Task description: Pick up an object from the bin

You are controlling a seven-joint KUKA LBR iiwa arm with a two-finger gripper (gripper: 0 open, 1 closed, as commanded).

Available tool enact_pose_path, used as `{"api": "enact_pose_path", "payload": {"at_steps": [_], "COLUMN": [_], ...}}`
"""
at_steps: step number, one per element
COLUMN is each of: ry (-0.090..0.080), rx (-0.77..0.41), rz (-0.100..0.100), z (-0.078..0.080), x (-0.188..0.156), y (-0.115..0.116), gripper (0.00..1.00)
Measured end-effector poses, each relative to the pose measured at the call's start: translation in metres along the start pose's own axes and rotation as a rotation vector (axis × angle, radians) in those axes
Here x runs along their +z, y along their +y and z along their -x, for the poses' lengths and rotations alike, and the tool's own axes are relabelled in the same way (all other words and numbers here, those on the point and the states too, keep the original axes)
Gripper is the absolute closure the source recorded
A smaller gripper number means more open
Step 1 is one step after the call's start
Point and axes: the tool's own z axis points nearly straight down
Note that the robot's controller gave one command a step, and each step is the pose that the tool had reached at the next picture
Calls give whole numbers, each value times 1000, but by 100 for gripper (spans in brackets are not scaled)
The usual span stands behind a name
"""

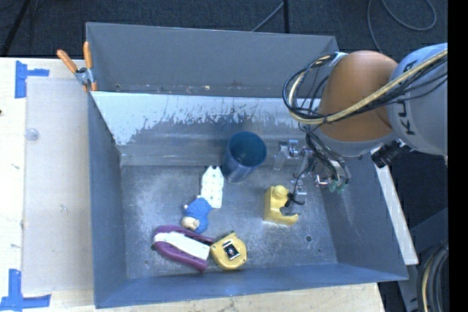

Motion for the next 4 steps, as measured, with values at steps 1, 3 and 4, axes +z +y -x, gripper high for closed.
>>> {"api": "enact_pose_path", "payload": {"at_steps": [1,3,4], "ry": [-1,12,13], "rx": [-30,220,228], "rz": [-1,0,0], "z": [-5,35,34], "x": [31,58,29], "y": [-8,-11,-13], "gripper": [0,100,100]}}
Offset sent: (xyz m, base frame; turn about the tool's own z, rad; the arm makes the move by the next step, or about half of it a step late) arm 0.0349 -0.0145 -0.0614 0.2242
